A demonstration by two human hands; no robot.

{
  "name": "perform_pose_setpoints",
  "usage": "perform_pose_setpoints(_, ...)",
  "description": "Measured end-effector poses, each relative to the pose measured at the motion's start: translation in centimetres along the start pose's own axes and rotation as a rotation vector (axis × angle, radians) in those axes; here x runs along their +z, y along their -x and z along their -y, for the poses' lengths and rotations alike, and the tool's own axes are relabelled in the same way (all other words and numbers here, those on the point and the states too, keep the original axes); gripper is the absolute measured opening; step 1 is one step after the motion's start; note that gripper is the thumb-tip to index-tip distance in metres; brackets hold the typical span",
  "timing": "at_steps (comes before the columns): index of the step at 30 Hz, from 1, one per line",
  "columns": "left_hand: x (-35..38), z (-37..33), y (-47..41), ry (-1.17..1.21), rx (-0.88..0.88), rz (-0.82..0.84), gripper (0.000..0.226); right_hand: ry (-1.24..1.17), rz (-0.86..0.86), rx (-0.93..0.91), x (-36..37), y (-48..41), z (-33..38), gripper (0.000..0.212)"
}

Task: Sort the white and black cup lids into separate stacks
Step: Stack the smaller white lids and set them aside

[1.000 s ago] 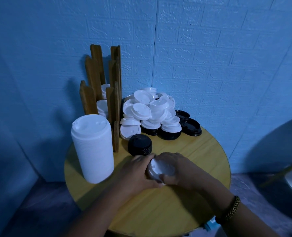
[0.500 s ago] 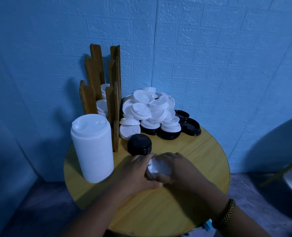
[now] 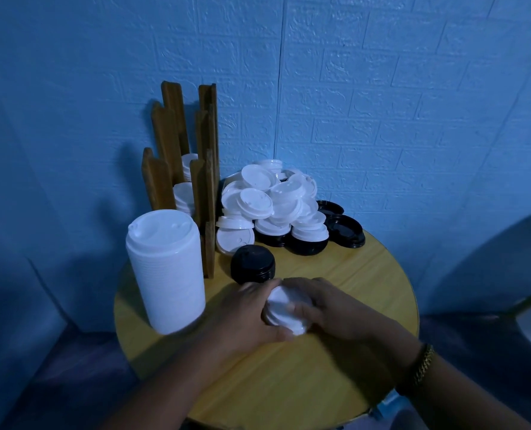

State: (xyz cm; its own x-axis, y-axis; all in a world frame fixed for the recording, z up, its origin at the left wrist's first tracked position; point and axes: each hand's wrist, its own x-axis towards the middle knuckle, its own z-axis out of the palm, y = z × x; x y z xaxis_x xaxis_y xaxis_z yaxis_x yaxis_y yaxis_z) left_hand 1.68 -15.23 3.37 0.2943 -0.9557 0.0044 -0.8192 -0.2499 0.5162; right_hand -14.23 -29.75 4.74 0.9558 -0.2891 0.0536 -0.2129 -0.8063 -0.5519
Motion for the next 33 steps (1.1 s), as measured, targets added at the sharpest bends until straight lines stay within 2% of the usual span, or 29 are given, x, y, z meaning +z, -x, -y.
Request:
perform_pose_setpoints(2, -0.3, -0.1, -0.2, -0.046, 0.009, 0.015, 0.096, -0.062, -0.097, -0.008, -0.9, -1.0, -0.7, 0.048)
perform_pose_setpoints(4, -0.5, -0.1, -0.3, -0.088, 0.023, 0.027, 0.093, -0.065, -0.167, 0.076, -1.7, -1.9, -0.9, 0.044)
perform_pose_setpoints(5, -0.4, 0.0, -0.3, -0.092, 0.03, 0.026, 0.094, -0.041, -0.15, 0.103, -1.8, -2.2, -0.8, 0.042)
perform_pose_setpoints(8, -0.1, 0.7, -0.2, -0.041, 0.05, -0.019, 0.096, 0.165, -0.029, 0.014, -0.6, -2.7, -1.4, 0.039)
perform_pose_setpoints(13, 0.6, 1.2, -0.3, 0.027, 0.053, -0.071, 0.095, 0.224, -0.052, -0.051, -0.8, -3.4, -1.2, 0.045)
perform_pose_setpoints(17, 0.6, 1.7, -0.1, 0.105, 0.027, -0.111, 0.092, 0.256, -0.316, -0.098, -2.4, -6.3, -0.3, 0.026)
perform_pose_setpoints(21, 0.6, 2.1, 0.2, 0.136, 0.006, -0.124, 0.092, 0.465, -0.352, -0.037, -3.5, -10.5, 0.7, 0.036)
perform_pose_setpoints(27, 0.7, 2.1, 0.1, 0.097, 0.011, -0.139, 0.093, 0.67, -0.236, -0.016, -4.1, -13.9, 1.2, 0.04)
perform_pose_setpoints(33, 0.5, 1.9, 0.2, 0.089, 0.022, -0.146, 0.091, 0.705, -0.323, -0.112, -3.9, -12.9, 0.9, 0.038)
